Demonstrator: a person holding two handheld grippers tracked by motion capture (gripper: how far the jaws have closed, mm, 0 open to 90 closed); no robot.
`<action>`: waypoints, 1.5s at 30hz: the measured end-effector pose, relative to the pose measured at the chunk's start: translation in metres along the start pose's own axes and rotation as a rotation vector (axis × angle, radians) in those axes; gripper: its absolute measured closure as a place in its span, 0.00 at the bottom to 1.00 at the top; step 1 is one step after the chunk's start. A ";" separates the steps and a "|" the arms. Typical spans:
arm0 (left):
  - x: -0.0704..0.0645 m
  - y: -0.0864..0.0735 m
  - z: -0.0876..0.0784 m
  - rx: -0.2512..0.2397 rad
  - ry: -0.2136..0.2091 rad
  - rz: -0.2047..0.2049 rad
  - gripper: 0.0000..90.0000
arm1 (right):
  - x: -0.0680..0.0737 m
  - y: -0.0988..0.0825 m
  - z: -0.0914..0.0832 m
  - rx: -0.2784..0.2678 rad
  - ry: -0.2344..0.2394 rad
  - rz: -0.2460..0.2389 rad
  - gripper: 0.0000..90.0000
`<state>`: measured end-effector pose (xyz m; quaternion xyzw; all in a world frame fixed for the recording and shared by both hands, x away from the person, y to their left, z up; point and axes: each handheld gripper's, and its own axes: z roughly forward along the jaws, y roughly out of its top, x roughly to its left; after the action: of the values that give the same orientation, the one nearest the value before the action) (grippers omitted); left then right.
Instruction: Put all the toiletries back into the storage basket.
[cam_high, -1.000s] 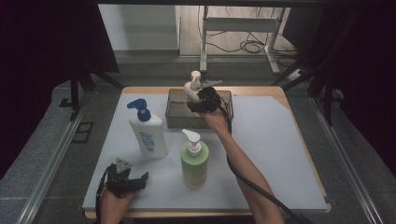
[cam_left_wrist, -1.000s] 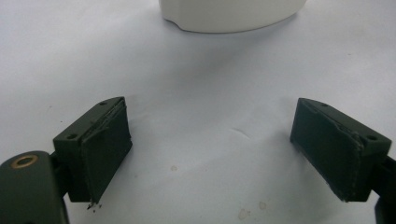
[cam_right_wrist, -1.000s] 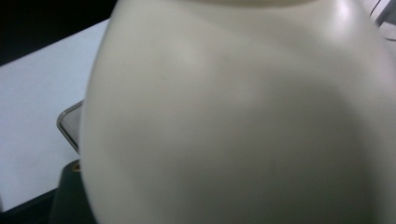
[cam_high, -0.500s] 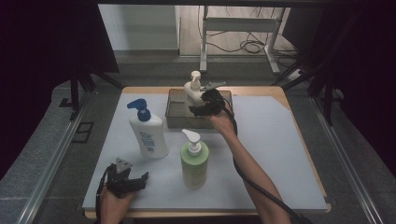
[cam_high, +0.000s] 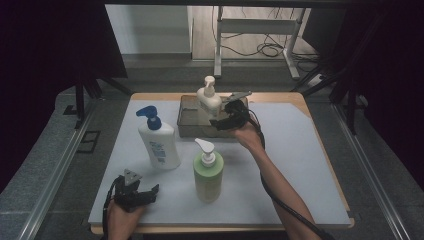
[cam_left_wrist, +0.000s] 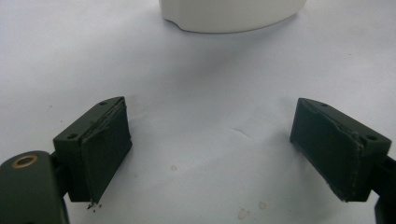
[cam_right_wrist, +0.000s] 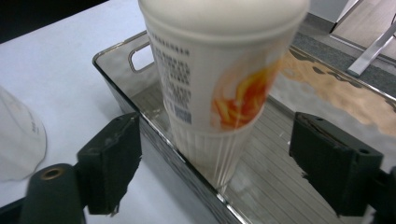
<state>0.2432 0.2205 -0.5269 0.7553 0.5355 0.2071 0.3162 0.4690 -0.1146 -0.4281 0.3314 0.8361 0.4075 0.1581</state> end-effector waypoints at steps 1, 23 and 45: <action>0.000 0.000 0.000 0.000 0.000 0.000 0.13 | 0.000 -0.001 -0.001 0.002 -0.002 -0.001 0.23; 0.000 0.000 0.000 0.001 0.001 0.000 0.13 | -0.016 -0.018 -0.020 0.023 -0.024 0.043 0.84; 0.000 0.000 0.000 0.001 0.000 0.000 0.13 | -0.021 -0.014 0.027 0.123 -0.085 0.112 1.00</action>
<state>0.2432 0.2206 -0.5268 0.7554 0.5357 0.2067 0.3156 0.4931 -0.1200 -0.4560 0.4037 0.8323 0.3491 0.1498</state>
